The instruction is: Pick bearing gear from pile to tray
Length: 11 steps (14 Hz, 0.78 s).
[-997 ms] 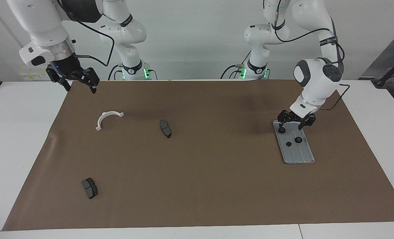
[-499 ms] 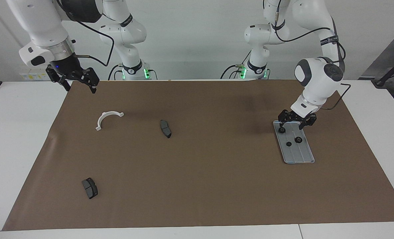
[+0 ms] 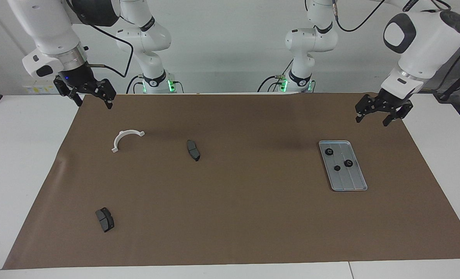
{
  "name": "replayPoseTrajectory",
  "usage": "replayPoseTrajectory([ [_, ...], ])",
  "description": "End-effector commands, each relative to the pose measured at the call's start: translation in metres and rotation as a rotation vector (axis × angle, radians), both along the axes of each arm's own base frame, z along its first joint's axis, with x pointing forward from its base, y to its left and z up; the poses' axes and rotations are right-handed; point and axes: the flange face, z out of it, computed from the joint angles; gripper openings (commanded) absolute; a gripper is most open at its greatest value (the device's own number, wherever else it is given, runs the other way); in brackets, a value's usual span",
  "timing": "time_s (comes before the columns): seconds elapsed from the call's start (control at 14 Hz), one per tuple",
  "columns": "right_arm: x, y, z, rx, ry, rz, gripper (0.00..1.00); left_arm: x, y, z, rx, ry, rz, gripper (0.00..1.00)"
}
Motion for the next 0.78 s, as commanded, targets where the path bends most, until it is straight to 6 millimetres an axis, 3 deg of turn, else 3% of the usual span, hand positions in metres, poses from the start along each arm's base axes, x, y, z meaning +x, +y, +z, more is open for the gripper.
replayPoseTrajectory([
  [0.0, -0.0052, 0.0000, 0.0003, 0.030, 0.010, 0.022, 1.00, 0.0046, -0.0038, -0.0048, 0.025, -0.009, 0.030, 1.00],
  [0.71, -0.0054, 0.0000, 0.0002, 0.030, 0.011, 0.022, 1.00, 0.0044, -0.0039, -0.0074, 0.023, -0.011, 0.024, 1.00],
])
